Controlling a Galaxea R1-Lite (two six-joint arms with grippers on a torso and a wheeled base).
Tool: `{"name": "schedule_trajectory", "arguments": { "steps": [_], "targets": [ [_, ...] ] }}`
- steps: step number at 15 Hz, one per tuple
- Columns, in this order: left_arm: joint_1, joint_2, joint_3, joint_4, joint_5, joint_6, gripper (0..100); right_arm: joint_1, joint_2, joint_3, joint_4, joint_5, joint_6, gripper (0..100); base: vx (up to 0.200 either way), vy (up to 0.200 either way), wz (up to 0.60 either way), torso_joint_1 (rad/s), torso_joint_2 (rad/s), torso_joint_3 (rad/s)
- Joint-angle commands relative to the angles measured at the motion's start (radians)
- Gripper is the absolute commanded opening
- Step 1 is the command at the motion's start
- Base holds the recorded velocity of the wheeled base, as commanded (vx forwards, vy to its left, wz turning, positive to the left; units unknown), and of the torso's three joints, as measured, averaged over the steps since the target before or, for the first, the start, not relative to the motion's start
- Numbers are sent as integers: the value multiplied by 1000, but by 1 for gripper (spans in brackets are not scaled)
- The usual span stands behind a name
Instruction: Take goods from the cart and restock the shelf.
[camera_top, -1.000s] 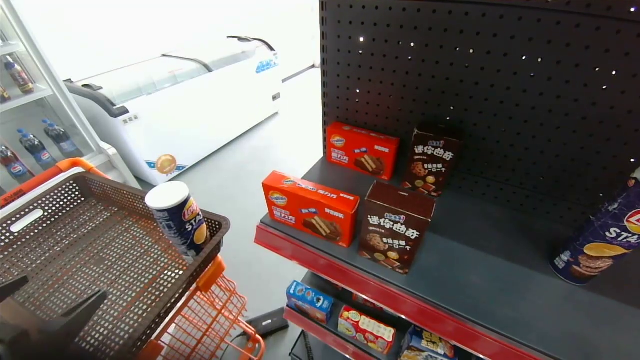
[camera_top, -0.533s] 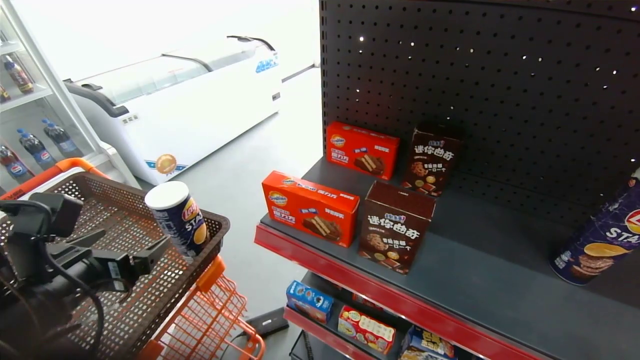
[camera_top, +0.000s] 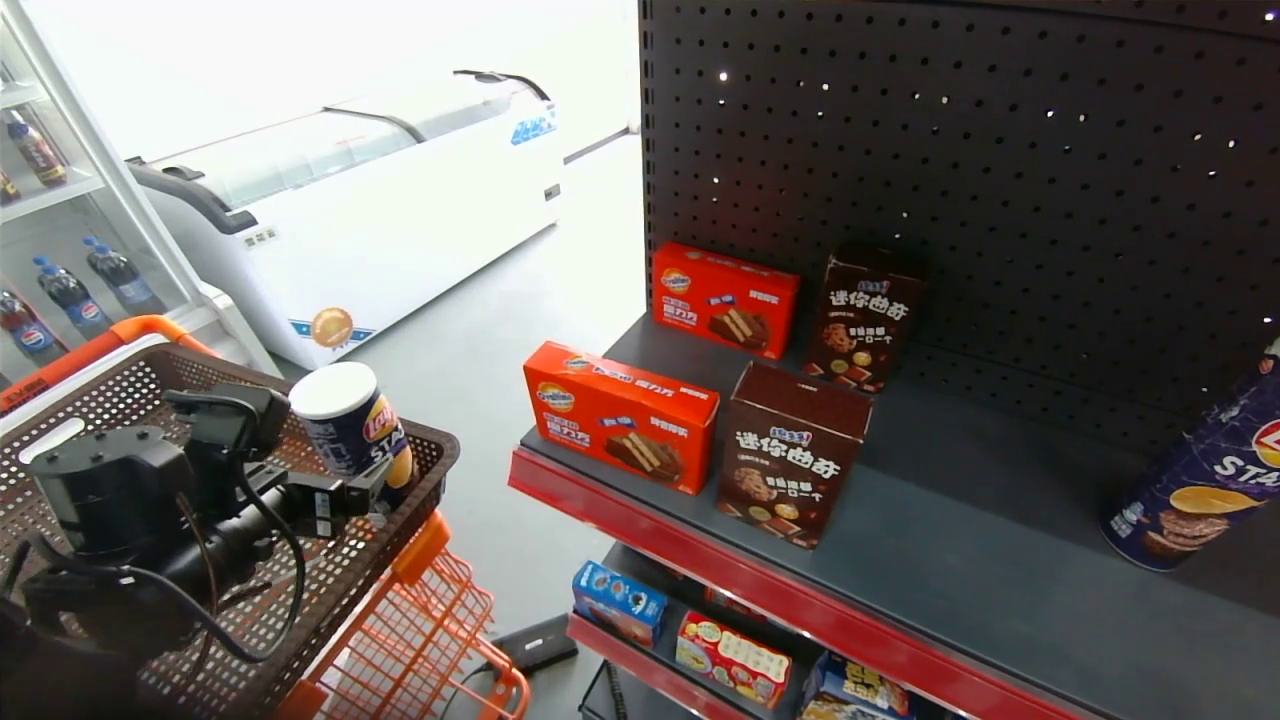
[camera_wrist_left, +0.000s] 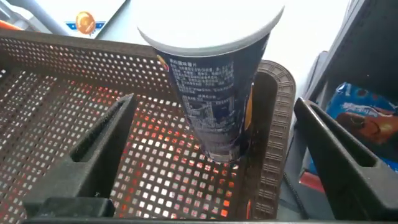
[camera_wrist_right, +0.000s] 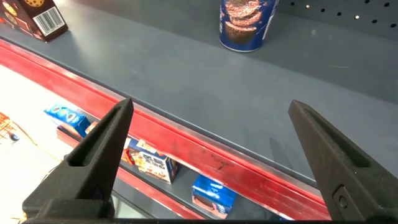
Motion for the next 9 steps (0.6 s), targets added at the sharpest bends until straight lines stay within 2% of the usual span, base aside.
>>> {"name": "schedule_trajectory", "arguments": {
  "steps": [1, 3, 9],
  "targets": [
    [0, 81, -43, -5, 0, -4, 100, 0, 0, 0, 0, 0, 0, 100, 0, 0, 0, 0, 0, 0],
    [1, 126, -86, -5, -15, -13, 100, 0, 0, 0, 0, 0, 0, 100, 0, 0, 0, 0, 0, 0],
    [15, 267, -221, -9, -20, -13, 100, 0, 1, 0, 0, 0, 0, 100, 0, 0, 0, 0, 0, 0]
  ]
}}
